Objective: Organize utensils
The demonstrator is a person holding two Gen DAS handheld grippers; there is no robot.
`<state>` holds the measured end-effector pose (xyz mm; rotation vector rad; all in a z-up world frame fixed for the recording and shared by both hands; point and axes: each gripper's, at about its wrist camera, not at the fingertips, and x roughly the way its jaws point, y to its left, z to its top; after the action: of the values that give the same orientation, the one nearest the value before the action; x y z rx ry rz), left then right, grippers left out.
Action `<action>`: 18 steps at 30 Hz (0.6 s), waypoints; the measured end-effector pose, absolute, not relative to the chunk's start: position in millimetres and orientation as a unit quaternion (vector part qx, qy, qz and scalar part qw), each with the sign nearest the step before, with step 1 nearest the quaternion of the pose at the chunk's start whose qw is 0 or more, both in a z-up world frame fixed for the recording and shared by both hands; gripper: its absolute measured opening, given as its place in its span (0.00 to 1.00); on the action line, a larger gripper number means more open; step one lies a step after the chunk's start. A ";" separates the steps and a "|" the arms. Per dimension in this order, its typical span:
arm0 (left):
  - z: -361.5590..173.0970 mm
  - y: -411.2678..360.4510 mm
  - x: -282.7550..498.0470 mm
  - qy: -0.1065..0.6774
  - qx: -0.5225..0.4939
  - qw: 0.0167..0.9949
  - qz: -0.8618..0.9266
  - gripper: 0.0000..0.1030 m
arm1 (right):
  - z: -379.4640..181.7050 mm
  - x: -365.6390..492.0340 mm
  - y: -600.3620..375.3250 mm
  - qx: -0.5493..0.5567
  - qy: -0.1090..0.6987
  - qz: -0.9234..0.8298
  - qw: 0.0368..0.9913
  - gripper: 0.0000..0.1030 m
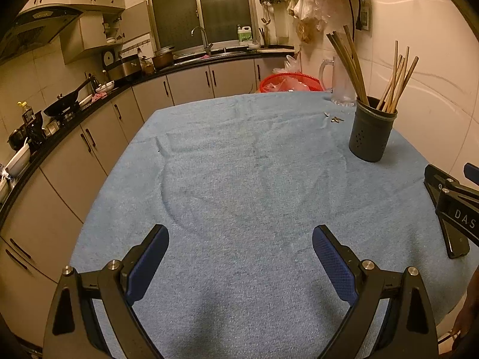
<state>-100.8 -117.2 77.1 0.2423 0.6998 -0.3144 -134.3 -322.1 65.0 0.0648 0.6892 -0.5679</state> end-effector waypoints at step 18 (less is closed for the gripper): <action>86.1 -106.5 -110.1 0.326 0.110 0.927 -0.149 0.94 | 74.8 -142.6 -314.0 0.026 0.322 -0.272 0.907 0.82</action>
<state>-110.1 -106.5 86.1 0.2251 0.6693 -0.3051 -142.6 -314.0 74.8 0.0540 0.6639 -0.5606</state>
